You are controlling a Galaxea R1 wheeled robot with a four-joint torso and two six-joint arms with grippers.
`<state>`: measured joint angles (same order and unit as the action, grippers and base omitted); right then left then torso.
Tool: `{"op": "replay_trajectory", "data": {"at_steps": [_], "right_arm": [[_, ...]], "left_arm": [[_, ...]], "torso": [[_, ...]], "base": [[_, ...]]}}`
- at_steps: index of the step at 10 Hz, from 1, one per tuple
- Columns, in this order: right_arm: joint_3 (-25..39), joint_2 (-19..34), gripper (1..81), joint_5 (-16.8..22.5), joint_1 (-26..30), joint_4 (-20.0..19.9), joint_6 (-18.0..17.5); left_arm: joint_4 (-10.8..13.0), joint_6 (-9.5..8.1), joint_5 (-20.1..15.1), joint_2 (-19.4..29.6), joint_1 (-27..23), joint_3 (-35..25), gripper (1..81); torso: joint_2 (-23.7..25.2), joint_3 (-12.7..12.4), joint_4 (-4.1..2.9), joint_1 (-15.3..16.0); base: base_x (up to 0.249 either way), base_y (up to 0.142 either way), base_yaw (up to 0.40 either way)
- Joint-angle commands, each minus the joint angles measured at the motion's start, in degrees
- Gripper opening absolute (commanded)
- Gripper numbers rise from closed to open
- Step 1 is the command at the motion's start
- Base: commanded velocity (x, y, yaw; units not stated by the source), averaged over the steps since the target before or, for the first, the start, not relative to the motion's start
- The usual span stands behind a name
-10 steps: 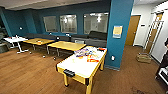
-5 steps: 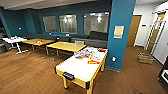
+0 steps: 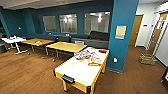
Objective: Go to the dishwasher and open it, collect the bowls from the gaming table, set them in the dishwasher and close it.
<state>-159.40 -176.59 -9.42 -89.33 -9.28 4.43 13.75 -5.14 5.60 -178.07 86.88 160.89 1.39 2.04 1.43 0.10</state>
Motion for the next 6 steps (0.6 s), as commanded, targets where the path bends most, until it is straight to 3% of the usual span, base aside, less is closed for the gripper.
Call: {"op": "replay_trajectory", "data": {"at_steps": [1,6], "right_arm": [[0.3,-0.5,81.1,2.7,2.5,0.0,0.0],[0.3,-0.5,81.1,2.7,2.5,0.0,0.0]], "left_arm": [[0.0,0.22,-2.6,0.1,-2.5,0.0,81.1],[-0.1,0.22,-2.6,0.0,-2.5,0.0,81.1]], "torso": [[0.0,0.0,0.0,0.0],[0.0,0.0,0.0,0.0]], "base": [[0.152,0.064,0.0],[0.152,0.067,0.0]]}}
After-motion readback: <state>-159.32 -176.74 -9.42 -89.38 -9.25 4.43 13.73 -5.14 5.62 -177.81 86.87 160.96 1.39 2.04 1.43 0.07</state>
